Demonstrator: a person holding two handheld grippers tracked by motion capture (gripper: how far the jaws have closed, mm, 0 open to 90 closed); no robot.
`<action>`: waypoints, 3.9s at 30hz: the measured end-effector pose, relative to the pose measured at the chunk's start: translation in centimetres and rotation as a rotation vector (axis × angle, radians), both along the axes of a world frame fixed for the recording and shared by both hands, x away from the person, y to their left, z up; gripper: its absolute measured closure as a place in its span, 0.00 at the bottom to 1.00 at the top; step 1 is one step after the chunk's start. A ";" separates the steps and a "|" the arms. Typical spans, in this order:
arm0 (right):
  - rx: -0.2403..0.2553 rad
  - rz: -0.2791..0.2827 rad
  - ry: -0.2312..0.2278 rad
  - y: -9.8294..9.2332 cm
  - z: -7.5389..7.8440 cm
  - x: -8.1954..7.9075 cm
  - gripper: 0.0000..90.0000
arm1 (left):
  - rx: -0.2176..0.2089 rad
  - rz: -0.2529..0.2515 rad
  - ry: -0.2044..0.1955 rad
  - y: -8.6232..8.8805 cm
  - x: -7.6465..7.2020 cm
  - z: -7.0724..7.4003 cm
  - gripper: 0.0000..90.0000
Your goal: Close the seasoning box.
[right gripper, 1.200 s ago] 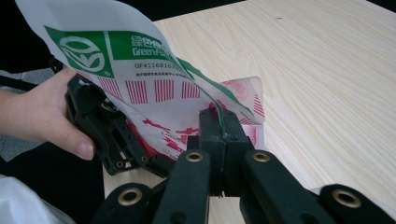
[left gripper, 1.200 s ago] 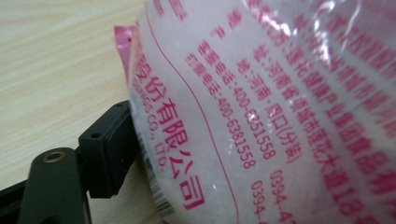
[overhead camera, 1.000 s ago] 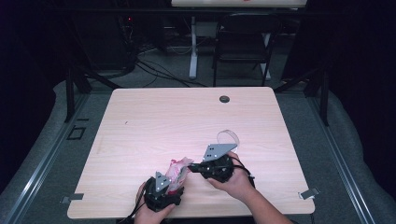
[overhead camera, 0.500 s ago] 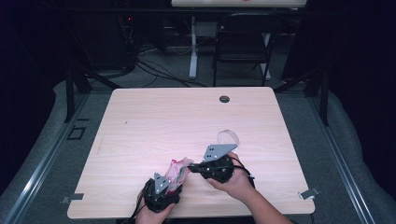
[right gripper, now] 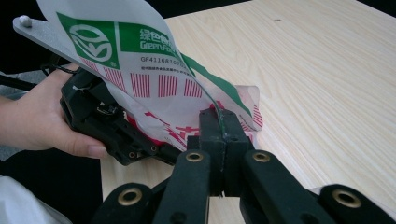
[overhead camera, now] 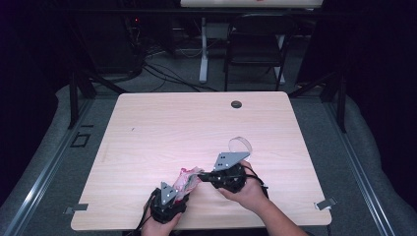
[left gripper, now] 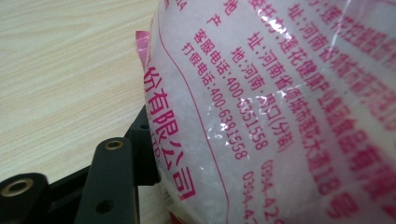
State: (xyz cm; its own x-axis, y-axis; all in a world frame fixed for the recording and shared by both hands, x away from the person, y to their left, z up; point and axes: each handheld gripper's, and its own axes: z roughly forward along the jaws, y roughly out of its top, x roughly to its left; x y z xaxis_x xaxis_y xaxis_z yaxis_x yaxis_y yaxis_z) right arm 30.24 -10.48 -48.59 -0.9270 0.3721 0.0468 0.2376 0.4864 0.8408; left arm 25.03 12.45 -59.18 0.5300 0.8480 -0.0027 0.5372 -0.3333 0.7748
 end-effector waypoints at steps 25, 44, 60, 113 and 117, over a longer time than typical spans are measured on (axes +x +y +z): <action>0.034 -0.001 -0.019 -0.6 0.7 -0.1 1.00 | 0.074 -0.027 -0.055 0.3 0.5 2.0 0.61; 0.093 -0.040 -0.049 -2.2 1.5 0.5 0.88 | 0.189 -0.022 -0.156 -0.2 2.5 5.1 0.62; 0.059 -0.077 -0.141 -3.3 2.3 0.9 0.72 | 0.235 -0.008 -0.200 0.2 3.5 6.5 0.63; -0.164 0.099 -0.487 -1.9 3.9 -1.8 0.71 | 0.400 -0.108 -0.228 -2.3 4.4 6.9 0.63; -0.156 0.104 -0.455 -2.0 3.9 -1.8 0.79 | 0.404 -0.110 -0.228 -2.3 4.5 6.9 0.63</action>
